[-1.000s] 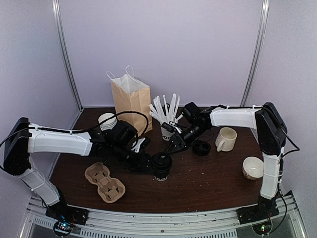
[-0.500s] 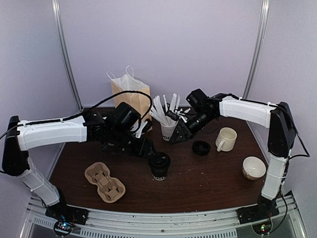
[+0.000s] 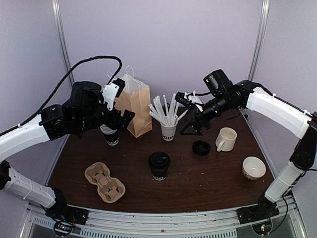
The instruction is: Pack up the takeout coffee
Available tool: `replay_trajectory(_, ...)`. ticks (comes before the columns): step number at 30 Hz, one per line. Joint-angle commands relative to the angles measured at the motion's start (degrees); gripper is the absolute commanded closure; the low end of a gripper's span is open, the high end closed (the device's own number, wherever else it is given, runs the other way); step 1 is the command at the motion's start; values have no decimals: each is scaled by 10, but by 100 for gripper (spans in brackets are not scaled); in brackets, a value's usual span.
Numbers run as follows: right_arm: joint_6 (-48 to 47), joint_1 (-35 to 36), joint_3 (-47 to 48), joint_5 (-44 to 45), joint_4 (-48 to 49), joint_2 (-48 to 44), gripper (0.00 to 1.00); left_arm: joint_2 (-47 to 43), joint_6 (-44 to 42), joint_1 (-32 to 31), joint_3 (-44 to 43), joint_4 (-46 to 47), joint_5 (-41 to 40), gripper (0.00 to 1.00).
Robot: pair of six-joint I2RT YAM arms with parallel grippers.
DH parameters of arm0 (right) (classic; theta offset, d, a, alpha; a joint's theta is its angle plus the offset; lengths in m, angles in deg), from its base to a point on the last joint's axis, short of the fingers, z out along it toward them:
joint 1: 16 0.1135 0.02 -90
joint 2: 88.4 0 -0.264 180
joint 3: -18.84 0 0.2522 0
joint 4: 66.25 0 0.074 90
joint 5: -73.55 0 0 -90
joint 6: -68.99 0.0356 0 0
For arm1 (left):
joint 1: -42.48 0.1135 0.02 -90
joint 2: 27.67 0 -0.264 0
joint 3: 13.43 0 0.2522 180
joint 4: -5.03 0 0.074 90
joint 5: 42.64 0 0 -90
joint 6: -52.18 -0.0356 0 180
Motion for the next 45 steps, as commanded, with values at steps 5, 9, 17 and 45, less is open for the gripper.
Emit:
replay_trajectory(5,-114,72,38,129,-32,65,15,-49,-31,83,120,150,-153,3)
replay_trajectory(9,-130,114,59,168,-46,105,14,-72,-85,83,147,170,-163,2)
replay_trajectory(17,-130,138,147,169,-102,197,1,-75,-85,85,172,207,-203,2)
replay_trajectory(45,-132,176,181,150,-143,270,15,-36,-87,87,119,115,-232,2)
